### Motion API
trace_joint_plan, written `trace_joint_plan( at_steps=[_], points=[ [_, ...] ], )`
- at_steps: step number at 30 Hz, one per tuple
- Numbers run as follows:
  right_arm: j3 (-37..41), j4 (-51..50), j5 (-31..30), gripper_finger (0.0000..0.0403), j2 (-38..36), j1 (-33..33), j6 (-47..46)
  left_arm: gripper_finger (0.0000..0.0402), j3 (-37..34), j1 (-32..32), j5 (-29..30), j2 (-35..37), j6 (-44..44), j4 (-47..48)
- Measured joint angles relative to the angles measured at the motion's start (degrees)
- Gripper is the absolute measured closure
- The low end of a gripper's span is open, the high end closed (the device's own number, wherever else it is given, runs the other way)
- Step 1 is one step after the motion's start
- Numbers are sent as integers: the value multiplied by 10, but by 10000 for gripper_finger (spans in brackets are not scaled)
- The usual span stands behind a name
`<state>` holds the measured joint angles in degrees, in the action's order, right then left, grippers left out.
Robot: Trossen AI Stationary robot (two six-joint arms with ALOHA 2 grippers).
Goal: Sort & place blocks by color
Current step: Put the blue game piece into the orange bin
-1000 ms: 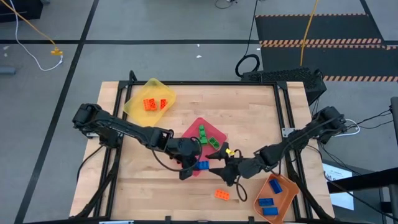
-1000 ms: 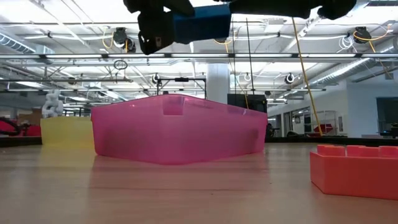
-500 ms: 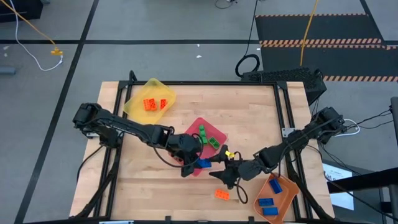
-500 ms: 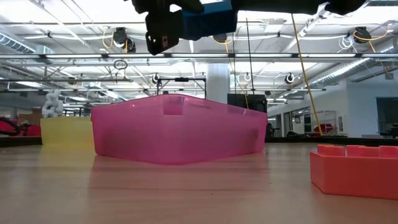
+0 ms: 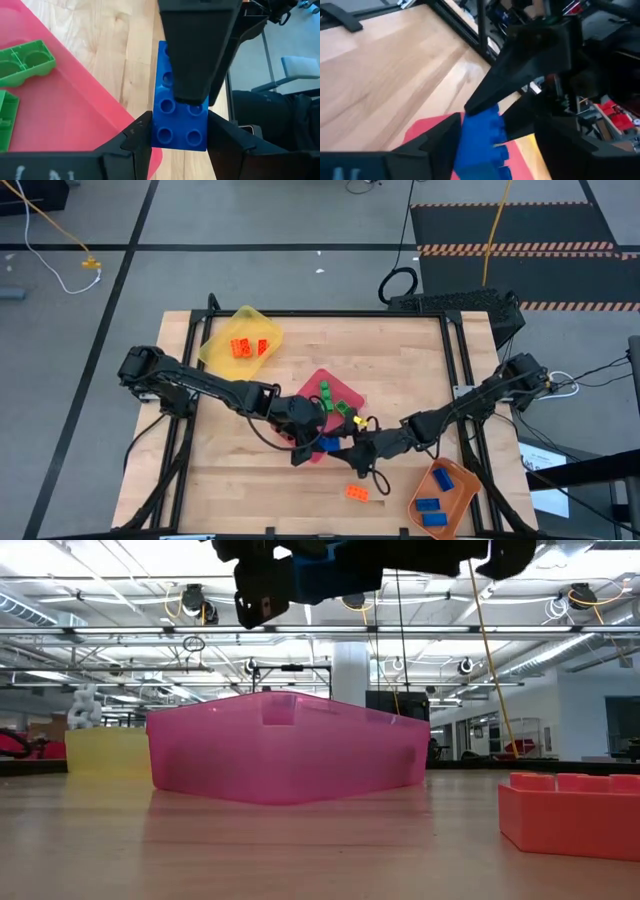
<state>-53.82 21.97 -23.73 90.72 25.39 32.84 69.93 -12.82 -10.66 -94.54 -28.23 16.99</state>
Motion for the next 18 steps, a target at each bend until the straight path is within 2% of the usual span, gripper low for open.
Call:
trace_joint_plan(
  at_steps=[7, 18],
  points=[
    [0, -18, 0, 245, 1, 2, 4, 244, 0, 0, 0, 0, 0, -6],
    [0, -28, -2, 313, 1, 2, 20, 243, 0, 0, -1, 0, -8, -5]
  ],
)
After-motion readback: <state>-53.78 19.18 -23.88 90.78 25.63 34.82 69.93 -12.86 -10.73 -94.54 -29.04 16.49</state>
